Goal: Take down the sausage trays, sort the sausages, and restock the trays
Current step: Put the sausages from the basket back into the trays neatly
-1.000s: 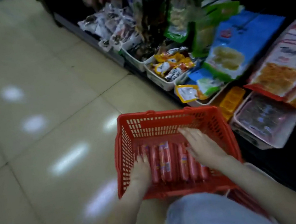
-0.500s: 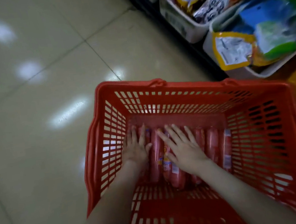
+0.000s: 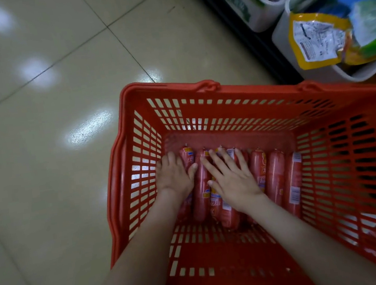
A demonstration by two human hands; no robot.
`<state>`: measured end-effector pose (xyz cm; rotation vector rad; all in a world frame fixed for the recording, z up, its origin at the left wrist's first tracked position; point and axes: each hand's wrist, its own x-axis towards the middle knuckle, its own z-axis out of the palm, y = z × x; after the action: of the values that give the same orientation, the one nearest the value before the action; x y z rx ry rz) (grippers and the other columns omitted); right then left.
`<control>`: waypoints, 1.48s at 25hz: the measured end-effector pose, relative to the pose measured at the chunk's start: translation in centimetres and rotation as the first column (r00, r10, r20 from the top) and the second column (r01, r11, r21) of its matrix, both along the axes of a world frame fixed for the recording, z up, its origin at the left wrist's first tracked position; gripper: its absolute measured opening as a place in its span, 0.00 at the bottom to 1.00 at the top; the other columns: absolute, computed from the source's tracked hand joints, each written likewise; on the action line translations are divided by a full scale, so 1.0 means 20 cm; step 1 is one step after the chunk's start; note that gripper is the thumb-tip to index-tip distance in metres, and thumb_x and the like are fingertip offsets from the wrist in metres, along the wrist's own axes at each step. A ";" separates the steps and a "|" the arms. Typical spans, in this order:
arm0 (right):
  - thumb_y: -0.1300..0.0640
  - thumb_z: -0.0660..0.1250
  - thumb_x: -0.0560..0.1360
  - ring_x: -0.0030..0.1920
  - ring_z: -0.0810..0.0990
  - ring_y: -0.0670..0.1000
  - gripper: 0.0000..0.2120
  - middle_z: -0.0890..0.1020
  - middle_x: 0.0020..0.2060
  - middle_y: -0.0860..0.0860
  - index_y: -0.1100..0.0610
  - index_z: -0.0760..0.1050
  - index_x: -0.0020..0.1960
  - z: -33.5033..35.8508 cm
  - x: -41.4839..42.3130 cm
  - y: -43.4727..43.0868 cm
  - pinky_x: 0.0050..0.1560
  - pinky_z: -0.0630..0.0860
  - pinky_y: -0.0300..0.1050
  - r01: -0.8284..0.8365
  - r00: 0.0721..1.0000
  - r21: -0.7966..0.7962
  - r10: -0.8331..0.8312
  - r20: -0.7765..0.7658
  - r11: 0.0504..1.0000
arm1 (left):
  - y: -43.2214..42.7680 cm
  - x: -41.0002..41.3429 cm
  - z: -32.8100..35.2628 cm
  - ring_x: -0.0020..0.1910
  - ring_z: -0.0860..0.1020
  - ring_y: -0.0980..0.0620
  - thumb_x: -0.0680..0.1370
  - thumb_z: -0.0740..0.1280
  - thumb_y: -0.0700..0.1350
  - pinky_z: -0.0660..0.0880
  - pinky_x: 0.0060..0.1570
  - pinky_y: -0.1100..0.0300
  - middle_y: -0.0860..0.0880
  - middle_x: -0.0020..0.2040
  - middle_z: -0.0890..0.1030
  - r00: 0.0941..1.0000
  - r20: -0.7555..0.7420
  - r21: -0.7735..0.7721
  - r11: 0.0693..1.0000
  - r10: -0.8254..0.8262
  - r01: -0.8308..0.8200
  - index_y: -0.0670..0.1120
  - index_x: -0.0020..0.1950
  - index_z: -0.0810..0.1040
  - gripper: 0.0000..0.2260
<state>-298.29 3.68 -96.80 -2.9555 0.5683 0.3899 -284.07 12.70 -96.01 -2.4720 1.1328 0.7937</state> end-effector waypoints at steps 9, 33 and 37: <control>0.51 0.51 0.77 0.75 0.59 0.55 0.28 0.66 0.73 0.52 0.54 0.55 0.76 -0.01 0.00 0.03 0.73 0.39 0.63 -0.226 0.973 -0.103 0.220 -0.066 0.969 | 0.06 0.01 0.00 0.75 0.51 0.40 0.79 0.56 0.56 0.50 0.74 0.48 0.39 0.76 0.53 0.985 -0.174 0.091 0.996 0.023 -0.007 0.38 0.76 0.48 0.34; 0.65 0.66 0.69 0.48 0.71 0.27 0.20 0.73 0.47 0.36 0.46 0.70 0.54 0.35 0.06 0.01 0.51 0.68 0.31 0.169 0.868 0.888 -0.492 0.072 0.428 | -0.04 -0.29 0.57 0.43 0.76 0.43 0.51 0.75 0.32 0.76 0.42 0.55 0.42 0.46 0.77 0.993 0.051 -0.652 0.750 -0.107 0.115 0.41 0.56 0.67 0.35; 0.55 0.67 0.65 0.50 0.73 0.29 0.20 0.76 0.48 0.37 0.43 0.68 0.55 0.87 -0.23 -0.15 0.52 0.68 0.28 0.176 0.742 0.893 -0.652 0.156 0.414 | -0.22 -0.50 1.02 0.45 0.70 0.46 0.64 0.67 0.31 0.68 0.46 0.56 0.43 0.47 0.73 0.966 -0.213 -0.860 0.498 -0.147 -0.114 0.43 0.53 0.69 0.20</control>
<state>-302.80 0.71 -79.37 -1.7242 0.7614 -0.1514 -294.02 8.28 -75.56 -3.1882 2.0771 0.6164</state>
